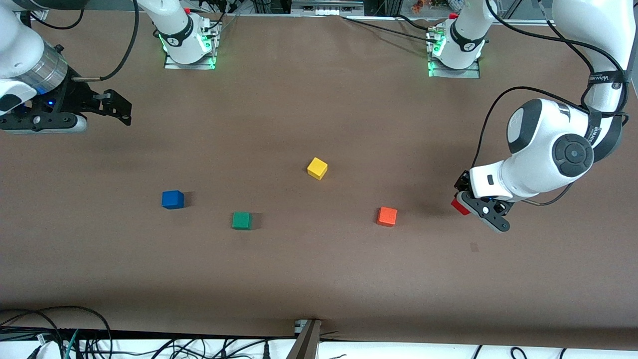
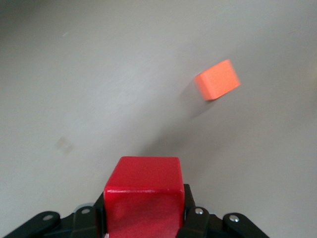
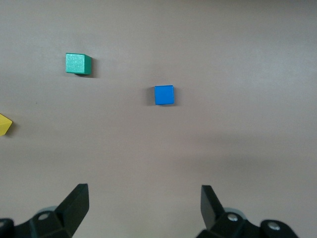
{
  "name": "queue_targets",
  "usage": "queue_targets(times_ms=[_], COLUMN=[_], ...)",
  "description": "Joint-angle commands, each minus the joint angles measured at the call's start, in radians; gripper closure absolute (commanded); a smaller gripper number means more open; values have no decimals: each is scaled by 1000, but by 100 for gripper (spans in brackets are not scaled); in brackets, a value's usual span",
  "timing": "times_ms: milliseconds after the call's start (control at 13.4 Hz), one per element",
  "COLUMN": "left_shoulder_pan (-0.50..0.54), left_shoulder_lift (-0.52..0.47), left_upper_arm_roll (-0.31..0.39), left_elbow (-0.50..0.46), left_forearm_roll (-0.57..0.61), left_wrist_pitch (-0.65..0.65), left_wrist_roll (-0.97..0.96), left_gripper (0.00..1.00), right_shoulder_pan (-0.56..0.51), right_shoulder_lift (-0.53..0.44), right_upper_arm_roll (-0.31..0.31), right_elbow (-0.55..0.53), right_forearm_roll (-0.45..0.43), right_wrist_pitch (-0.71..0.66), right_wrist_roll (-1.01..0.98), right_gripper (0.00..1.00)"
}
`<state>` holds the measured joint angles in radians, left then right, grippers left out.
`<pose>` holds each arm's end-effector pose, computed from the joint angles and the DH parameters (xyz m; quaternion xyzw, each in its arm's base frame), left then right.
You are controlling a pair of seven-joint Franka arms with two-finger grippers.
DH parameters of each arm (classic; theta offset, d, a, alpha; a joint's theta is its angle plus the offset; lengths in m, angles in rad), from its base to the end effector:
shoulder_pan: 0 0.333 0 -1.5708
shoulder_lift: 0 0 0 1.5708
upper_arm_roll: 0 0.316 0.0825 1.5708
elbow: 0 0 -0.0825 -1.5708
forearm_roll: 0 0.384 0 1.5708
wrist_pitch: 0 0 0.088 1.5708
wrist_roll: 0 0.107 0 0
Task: Pass red block to right arm, stack on blue
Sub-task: 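Carry the red cube toward the table middle while the right gripper rises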
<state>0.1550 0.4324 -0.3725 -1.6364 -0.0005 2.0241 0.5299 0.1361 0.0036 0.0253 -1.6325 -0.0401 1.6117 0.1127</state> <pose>0.6561 -0.1160 0.3806 0.9336 -0.3498 0.0041 0.0771 0.5510 0.0855 0.5969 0.9994 0.0254 -0.0094 0.0215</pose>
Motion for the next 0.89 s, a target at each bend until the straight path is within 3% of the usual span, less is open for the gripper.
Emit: queue_targets(times_ms=[0,298,595,818], left_shoulder_pan=[-9,-14,-31,-83], left_shoulder_lift=[9,11,43,135], left_upper_arm_roll=[-34,-85,-108,-109], left_elbow=[27,43,61,133], left_forearm_roll=[-165,-406,-677,-766], left_wrist_pitch=[-21,-19,-13,1], left_wrist_roll=[123,330,557,741], left_gripper=[99,94,97,100], right_shoulder_pan=[7,37,72,94], right_shoulder_lift=[1,108,116,121], right_upper_arm_roll=[1,5,7,5], right_elbow=[14,45,43,51], right_forearm_roll=[-9,-36,-54,-46], right_wrist_pitch=[-3,11,-2,5], right_wrist_roll=[5,-11,-51,-218], right_gripper=[0,0,0,0])
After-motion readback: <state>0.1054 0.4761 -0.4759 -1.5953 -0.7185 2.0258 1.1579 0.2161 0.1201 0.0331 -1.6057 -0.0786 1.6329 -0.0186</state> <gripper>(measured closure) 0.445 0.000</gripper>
